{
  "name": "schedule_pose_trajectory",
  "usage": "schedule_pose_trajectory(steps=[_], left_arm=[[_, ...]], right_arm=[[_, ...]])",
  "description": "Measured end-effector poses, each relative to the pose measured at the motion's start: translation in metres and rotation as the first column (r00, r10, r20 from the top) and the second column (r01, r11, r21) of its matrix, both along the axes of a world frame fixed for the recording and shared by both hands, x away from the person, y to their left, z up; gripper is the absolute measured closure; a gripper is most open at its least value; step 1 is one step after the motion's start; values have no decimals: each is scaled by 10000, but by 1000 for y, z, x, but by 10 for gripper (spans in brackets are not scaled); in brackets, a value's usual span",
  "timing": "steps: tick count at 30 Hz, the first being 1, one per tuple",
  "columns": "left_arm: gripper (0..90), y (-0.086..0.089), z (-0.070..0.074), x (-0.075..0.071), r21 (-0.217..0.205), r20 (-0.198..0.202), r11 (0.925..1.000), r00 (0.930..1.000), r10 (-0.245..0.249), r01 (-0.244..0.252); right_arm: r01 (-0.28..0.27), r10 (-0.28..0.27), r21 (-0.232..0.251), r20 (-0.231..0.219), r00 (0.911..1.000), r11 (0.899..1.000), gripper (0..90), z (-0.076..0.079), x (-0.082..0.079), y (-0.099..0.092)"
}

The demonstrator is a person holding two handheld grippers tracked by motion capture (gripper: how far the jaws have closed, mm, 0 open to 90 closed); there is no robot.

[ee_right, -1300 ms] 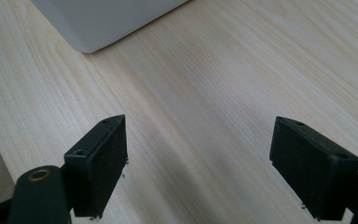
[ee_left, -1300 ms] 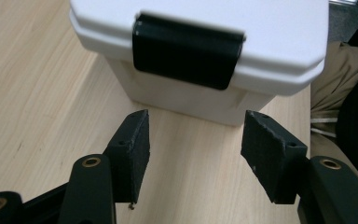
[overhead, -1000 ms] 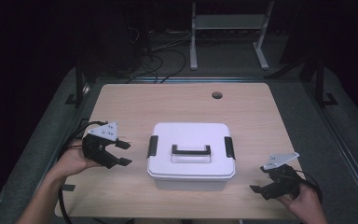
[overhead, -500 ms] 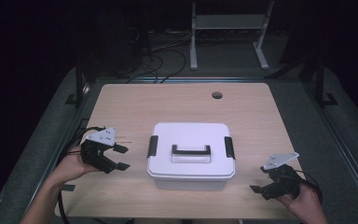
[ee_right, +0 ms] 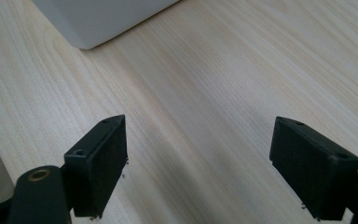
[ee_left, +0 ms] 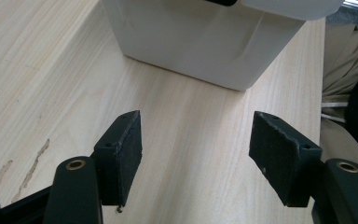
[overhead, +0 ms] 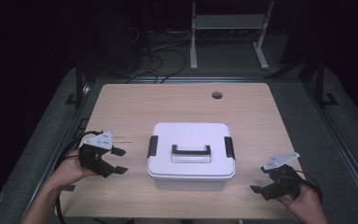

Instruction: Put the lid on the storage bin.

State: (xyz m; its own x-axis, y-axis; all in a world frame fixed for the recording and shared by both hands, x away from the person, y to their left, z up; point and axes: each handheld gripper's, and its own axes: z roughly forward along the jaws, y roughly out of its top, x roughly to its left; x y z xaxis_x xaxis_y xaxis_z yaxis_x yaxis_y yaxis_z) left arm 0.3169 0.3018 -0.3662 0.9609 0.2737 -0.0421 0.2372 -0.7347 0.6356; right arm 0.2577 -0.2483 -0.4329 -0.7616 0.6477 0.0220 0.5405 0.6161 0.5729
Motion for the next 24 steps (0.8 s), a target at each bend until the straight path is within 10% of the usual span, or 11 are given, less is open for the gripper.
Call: schedule_pose_trajectory(steps=[24], left_arm=[[293, 11, -18, -10, -149, -34, 9994, 9996, 296, -297]], right_arm=[[-22, 22, -2, 15, 10000, 10000, 185, 0, -1, 0]])
